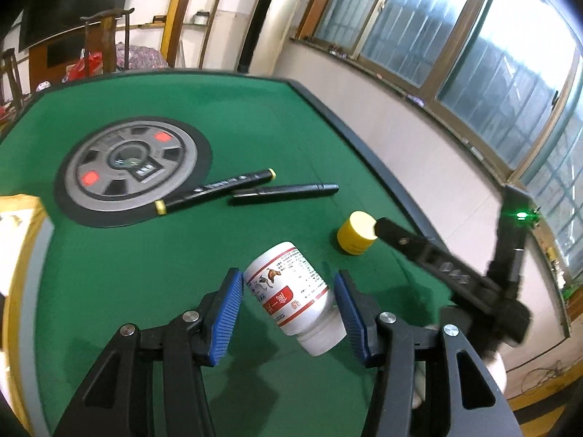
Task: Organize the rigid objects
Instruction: 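Grasp the yellow cylinder with the right tool while the left tool lifts the bottle, then lower the white bottle and yellow cylinder into the tray with both tools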
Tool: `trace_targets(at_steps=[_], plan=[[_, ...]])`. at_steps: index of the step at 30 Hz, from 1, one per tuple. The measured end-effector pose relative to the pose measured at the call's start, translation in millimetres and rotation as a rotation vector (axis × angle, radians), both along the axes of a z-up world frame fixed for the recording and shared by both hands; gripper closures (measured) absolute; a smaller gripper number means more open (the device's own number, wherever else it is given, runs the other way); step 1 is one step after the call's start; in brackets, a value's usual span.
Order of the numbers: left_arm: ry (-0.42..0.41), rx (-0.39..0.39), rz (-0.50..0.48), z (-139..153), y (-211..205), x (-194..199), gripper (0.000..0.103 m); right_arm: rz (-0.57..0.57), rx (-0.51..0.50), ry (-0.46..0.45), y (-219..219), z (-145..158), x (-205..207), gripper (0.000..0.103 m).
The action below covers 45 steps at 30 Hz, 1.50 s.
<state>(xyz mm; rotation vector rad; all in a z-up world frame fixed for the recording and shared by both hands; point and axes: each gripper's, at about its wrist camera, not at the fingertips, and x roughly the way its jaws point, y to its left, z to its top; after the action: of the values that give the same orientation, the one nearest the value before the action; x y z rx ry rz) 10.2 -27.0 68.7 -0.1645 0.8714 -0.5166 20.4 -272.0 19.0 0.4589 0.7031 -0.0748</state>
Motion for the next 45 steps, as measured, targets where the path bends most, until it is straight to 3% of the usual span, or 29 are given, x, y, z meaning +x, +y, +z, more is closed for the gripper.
trace_targets(at_steps=[6, 9, 12, 13, 14, 21, 25, 30, 39, 45], plan=[[-0.028, -0.059, 0.042, 17, 56, -19, 0.048, 0.070, -0.176, 0.030, 31, 6, 17, 0.000], [-0.047, -0.068, 0.078, 23, 88, -28, 0.048, 0.110, -0.258, 0.071, 43, 3, 31, 0.010], [-0.053, -0.081, 0.127, 26, 122, -33, 0.048, 0.162, -0.284, 0.133, 51, -7, 47, 0.039], [-0.056, -0.082, 0.142, 26, 131, -36, 0.048, 0.164, -0.291, 0.161, 52, -11, 51, 0.056], [-0.060, -0.082, 0.163, 28, 144, -40, 0.048, 0.157, -0.293, 0.171, 52, -14, 52, 0.063], [-0.053, -0.067, 0.345, 21, 234, -64, 0.048, 0.157, -0.186, 0.167, 44, -12, 42, 0.063], [-0.021, -0.059, 0.399, 4, 261, -74, 0.048, 0.192, -0.165, 0.142, 60, 1, 30, 0.063], [0.058, -0.034, 0.378, -21, 263, -80, 0.048, 0.295, -0.150, 0.091, 98, 30, 17, 0.063], [0.206, 0.027, 0.326, -59, 248, -73, 0.048, 0.587, -0.136, 0.026, 218, 72, -9, 0.063], [0.204, 0.000, 0.304, -54, 253, -80, 0.041, 0.744, -0.122, 0.039, 288, 77, -21, 0.063]])
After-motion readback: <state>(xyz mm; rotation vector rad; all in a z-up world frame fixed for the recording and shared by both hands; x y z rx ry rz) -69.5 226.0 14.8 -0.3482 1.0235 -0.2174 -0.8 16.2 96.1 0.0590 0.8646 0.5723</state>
